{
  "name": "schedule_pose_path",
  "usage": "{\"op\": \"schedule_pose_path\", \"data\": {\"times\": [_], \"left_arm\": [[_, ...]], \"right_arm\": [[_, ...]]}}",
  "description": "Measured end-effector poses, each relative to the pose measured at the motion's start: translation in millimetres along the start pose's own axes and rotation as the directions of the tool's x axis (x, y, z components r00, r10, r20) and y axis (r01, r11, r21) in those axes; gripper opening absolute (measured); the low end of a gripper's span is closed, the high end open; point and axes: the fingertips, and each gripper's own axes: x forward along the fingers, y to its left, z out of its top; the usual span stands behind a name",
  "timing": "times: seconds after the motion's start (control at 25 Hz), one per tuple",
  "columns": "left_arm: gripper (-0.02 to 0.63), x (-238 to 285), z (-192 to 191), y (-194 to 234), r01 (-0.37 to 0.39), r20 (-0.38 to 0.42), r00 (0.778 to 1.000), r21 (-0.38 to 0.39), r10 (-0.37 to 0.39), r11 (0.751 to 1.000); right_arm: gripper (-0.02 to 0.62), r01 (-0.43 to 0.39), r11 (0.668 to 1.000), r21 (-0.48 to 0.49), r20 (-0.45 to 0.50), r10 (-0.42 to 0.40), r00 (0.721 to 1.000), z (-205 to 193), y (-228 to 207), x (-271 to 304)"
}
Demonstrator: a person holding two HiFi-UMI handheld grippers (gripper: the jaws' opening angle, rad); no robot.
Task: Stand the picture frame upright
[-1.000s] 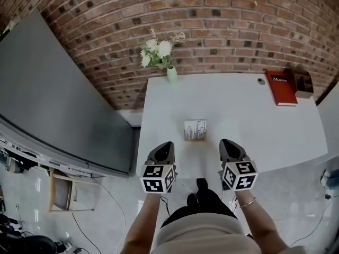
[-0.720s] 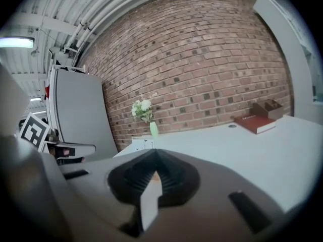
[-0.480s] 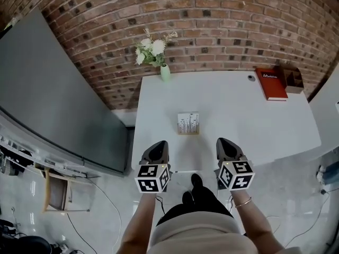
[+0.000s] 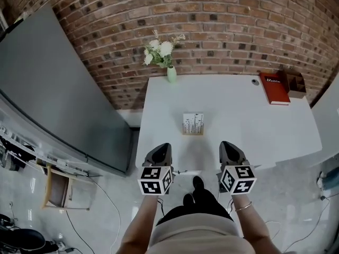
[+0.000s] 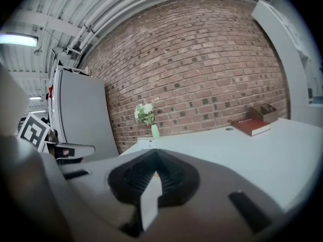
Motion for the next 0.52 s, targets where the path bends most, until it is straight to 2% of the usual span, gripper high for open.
{"op": "schedule_pose_path", "data": {"times": [0.24,0.52], "left_arm": [[-0.008,-3.9,-1.5,2.5,-0.004,-0.005,1.0,-0.017,0.003,1.0],[-0.008,5.0,-0.4,5.1,-0.005,0.002,1.0,-0.029,0.005,1.0]], "right_arm": [[0.002,-0.003,1.0,0.003,0.005,0.003,1.0,0.1,5.9,-1.0],[0.002,0.036,0.999,-0.001,0.037,-0.036,0.999,7.1,-5.8,1.1]]}}
